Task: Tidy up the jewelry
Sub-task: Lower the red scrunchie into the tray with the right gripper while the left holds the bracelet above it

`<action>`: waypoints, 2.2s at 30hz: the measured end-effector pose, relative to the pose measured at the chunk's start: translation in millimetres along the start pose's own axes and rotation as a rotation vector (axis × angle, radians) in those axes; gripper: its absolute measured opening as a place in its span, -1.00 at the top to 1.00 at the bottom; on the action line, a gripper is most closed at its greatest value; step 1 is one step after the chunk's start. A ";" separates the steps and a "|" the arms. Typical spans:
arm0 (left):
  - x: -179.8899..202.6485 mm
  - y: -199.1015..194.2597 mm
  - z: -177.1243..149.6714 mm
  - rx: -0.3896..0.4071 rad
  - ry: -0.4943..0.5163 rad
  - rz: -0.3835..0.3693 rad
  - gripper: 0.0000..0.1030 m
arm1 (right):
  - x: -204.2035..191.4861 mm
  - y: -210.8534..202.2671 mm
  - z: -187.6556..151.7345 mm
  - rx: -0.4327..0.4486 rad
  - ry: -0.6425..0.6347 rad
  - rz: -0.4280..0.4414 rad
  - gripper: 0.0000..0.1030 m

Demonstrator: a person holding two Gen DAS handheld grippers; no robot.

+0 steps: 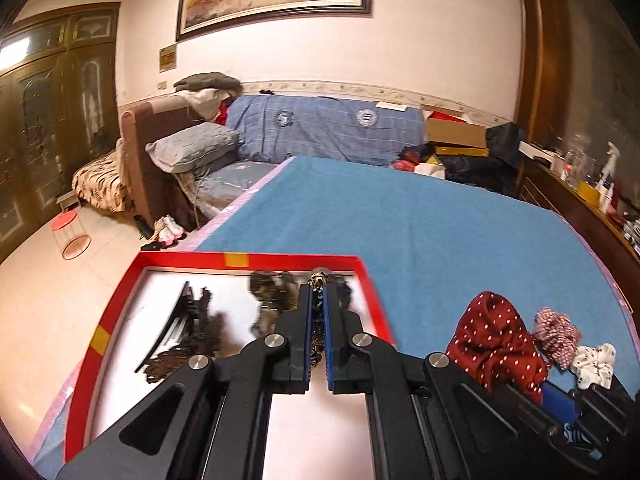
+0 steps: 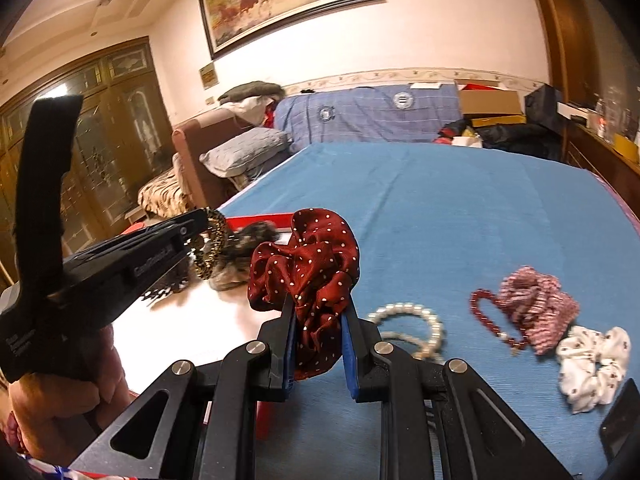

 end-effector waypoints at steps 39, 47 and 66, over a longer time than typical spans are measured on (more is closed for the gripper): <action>-82.2 43.0 -6.0 -0.145 -0.144 0.122 0.91 | -86.4 69.7 -1.8 -0.102 -0.227 -0.141 0.56; -82.5 43.5 -5.9 -0.145 -0.146 0.121 0.91 | -87.7 74.1 -2.2 -0.109 -0.234 -0.149 0.56; -83.2 43.8 -5.8 -0.145 -0.147 0.121 0.90 | -81.5 96.2 6.8 -0.154 -0.208 -0.153 0.56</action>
Point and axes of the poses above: each gripper's, at about its wrist camera, not at the fingertips, and y roughly the way its jaws point, x to its right, z to its top, the point moved 4 cm from there along y, roughly the way its jaws point, and after that the axes turned 14 degrees about -x, right-handed, at the moved point
